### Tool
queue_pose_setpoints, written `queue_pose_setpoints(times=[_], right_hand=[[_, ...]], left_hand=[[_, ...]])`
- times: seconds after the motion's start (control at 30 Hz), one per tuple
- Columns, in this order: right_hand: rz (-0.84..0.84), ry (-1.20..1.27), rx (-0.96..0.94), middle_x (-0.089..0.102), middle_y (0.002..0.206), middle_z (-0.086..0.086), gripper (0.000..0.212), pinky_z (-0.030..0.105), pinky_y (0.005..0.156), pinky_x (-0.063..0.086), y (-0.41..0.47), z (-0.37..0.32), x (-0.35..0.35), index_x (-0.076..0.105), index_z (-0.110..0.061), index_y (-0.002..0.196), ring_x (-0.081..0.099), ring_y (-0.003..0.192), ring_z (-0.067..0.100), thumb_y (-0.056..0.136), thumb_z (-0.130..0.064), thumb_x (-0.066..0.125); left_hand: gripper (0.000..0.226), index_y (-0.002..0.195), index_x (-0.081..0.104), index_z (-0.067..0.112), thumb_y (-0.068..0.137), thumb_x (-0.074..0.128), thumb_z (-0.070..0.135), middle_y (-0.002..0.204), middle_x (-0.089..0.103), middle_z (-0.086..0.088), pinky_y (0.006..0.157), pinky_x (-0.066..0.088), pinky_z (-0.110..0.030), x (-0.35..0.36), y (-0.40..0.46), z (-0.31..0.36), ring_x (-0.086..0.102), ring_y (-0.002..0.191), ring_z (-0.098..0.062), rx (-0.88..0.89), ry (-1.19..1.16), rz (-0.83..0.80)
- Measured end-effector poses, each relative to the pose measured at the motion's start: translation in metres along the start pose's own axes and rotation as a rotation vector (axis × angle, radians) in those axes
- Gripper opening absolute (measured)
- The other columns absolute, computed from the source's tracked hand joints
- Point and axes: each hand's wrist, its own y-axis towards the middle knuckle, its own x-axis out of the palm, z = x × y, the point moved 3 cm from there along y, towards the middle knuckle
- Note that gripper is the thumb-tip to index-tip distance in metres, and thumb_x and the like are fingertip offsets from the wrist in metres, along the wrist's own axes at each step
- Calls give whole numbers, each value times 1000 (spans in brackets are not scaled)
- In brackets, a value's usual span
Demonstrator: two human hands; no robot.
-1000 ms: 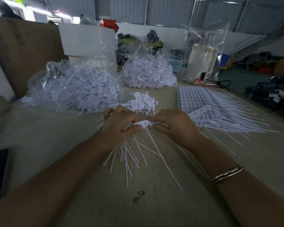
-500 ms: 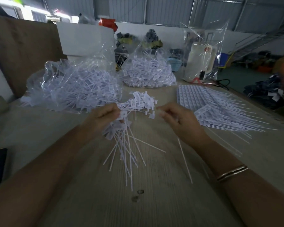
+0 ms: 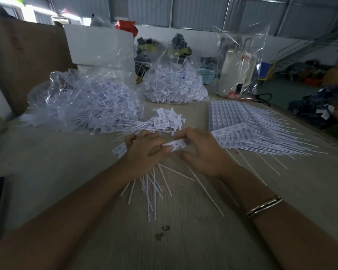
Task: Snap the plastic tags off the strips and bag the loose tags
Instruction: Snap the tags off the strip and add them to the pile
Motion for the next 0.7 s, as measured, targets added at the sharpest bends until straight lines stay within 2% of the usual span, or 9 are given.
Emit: queue_pose_setpoints(times=[0.1, 0.17, 0.3, 0.4, 0.47, 0.53, 0.6, 0.7], right_hand=[[-15, -76, -6, 65, 101, 5, 27, 36, 84, 41, -1, 12, -2, 61, -12, 107, 58, 93, 23, 81, -18, 66], [-21, -109, -33, 67, 95, 9, 21, 39, 76, 45, 1, 14, 1, 65, -8, 100, 60, 86, 27, 81, -16, 68], [-51, -23, 10, 70, 94, 4, 15, 37, 73, 48, 3, 18, 2, 70, -14, 99, 62, 83, 23, 87, -20, 63], [-9, 66, 163, 70, 82, 3, 19, 42, 72, 49, -1, 31, -7, 68, -16, 86, 62, 74, 20, 93, -29, 55], [10, 61, 204, 70, 84, 3, 21, 40, 74, 50, -5, 36, -14, 69, -15, 89, 64, 76, 20, 93, -30, 54], [12, 30, 154, 70, 91, 2, 16, 33, 76, 48, -5, 29, -14, 68, -14, 97, 64, 83, 19, 91, -25, 58], [17, -14, 71, 69, 96, 2, 16, 33, 78, 46, -1, 18, -8, 68, -13, 100, 62, 88, 20, 86, -20, 65], [25, -88, 17, 67, 100, 6, 25, 40, 81, 46, 3, 6, 2, 66, -11, 105, 60, 92, 25, 82, -19, 68]], left_hand=[[29, 76, 63, 22, 83, 43, 41, 73, 56, 6, 89, 34, -47, 0, -3, -4, 46, 83, -12, -40, 67, -24], [29, 78, 64, 21, 83, 45, 41, 73, 55, 7, 87, 36, -52, 1, -4, -4, 46, 83, -13, -33, 73, -27], [26, 75, 65, 12, 84, 54, 34, 69, 50, 10, 76, 31, -42, -7, -2, 1, 45, 78, -14, 145, 196, 38], [25, 77, 63, 16, 89, 53, 35, 74, 46, 17, 74, 32, -39, -13, -4, -1, 41, 79, -7, 270, 274, 45], [29, 73, 60, 19, 89, 48, 41, 72, 51, 15, 78, 33, -43, -23, -9, -13, 44, 81, -8, 194, 241, 113], [36, 71, 58, 16, 85, 42, 44, 73, 54, 8, 85, 34, -52, -36, -10, -28, 48, 83, -17, 70, 212, 149], [47, 78, 63, 16, 80, 31, 51, 85, 59, 5, 92, 27, -46, -40, -9, -38, 49, 94, -22, -69, 379, 149], [37, 96, 63, 25, 82, 40, 51, 104, 56, 7, 88, 20, -37, -38, -9, -38, 43, 108, -19, -213, 526, 185]])
